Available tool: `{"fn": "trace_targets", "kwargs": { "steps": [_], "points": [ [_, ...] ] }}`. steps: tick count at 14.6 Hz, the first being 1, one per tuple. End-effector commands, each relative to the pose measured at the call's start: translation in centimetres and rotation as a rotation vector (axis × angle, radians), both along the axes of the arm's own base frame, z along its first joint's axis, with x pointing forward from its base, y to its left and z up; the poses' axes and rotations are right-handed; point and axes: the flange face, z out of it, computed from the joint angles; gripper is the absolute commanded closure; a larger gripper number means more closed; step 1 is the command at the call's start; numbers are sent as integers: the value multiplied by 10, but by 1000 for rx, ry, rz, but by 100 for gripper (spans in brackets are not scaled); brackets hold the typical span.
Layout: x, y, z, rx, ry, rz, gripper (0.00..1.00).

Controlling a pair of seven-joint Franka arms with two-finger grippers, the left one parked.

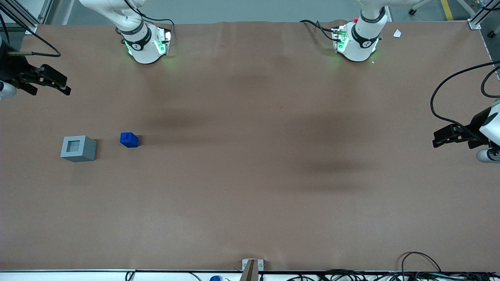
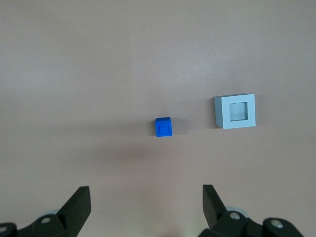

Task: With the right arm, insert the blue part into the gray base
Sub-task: 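Move the open right gripper down over the small blue block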

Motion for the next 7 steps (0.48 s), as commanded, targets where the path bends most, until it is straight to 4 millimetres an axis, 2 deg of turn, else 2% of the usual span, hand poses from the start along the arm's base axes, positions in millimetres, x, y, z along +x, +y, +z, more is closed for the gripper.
{"fn": "trace_targets", "kwargs": {
  "steps": [1, 5, 7],
  "points": [
    [-2, 1, 2, 6, 0, -7, 0],
    [-1, -4, 2, 5, -3, -17, 0],
    [4, -6, -6, 0, 11, -22, 0]
  ]
}}
